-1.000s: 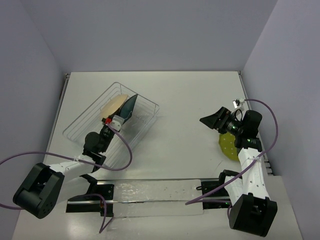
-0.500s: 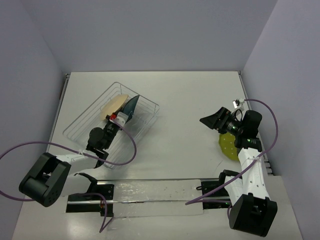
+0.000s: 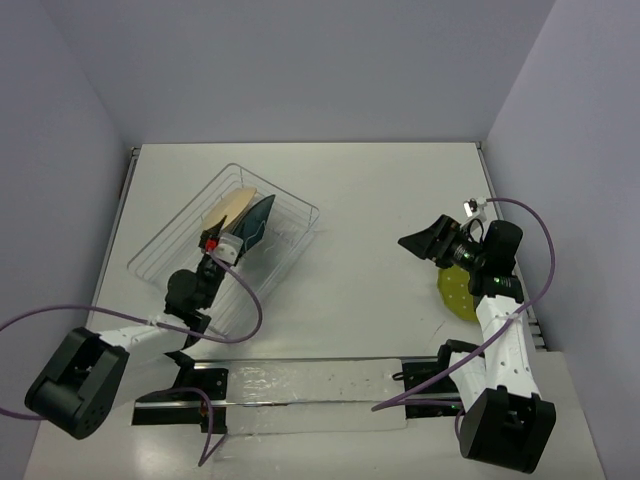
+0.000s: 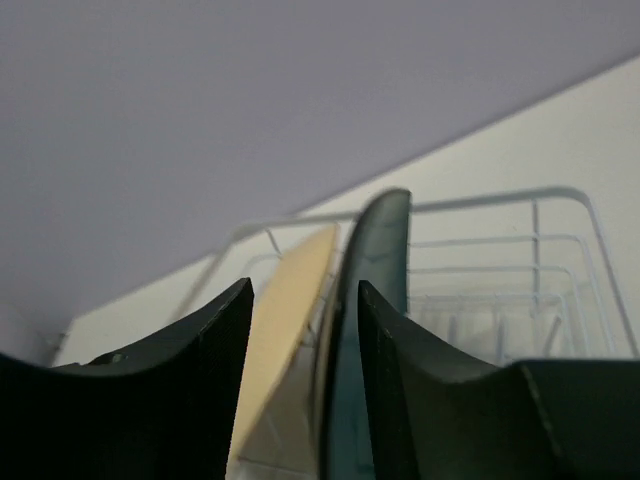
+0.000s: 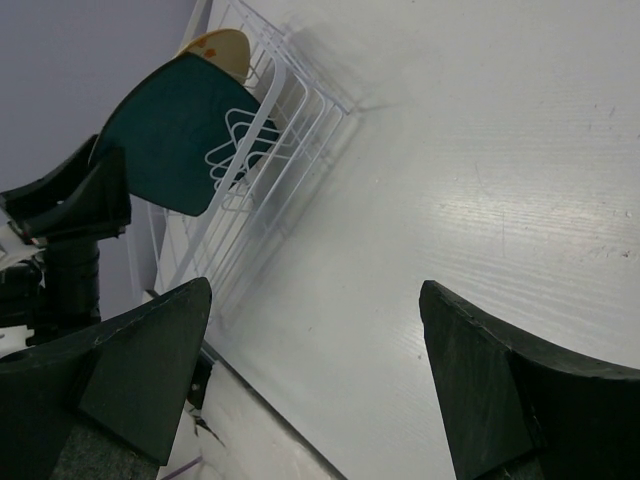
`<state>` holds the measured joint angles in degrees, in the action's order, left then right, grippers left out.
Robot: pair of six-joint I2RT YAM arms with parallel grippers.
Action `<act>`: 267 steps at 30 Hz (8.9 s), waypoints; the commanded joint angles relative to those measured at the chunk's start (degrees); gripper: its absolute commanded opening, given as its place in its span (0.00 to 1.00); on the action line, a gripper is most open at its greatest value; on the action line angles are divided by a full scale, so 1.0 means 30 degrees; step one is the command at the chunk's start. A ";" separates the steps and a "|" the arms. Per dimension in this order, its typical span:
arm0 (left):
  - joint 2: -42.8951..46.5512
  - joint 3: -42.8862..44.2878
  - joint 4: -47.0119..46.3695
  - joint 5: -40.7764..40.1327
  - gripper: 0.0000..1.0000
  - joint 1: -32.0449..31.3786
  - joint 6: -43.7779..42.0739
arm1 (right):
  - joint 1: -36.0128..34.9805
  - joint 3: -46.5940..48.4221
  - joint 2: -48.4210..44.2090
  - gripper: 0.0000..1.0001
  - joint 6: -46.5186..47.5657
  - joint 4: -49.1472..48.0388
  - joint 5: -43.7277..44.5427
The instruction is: Load the plates into the dish rack
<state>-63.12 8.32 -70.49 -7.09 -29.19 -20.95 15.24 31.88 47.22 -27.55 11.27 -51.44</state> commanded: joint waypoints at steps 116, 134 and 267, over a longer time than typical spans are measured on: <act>-0.4383 1.6518 2.2513 -0.8373 0.00 -0.4276 -0.1067 | -0.1313 0.0700 0.0275 0.92 0.1156 0.2279 0.3301; -0.4745 1.7238 2.7159 -0.6987 0.75 -0.4275 0.1158 | -0.1418 0.0858 0.0052 0.93 0.1099 0.2398 0.3611; -1.9845 2.2678 1.6747 0.7621 0.97 -0.9140 2.8941 | 0.4754 -0.3881 0.2719 0.00 -0.6123 0.5141 0.3357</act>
<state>-121.41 75.96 -12.17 12.42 -55.71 63.06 31.02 20.08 56.27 -44.15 30.66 -33.60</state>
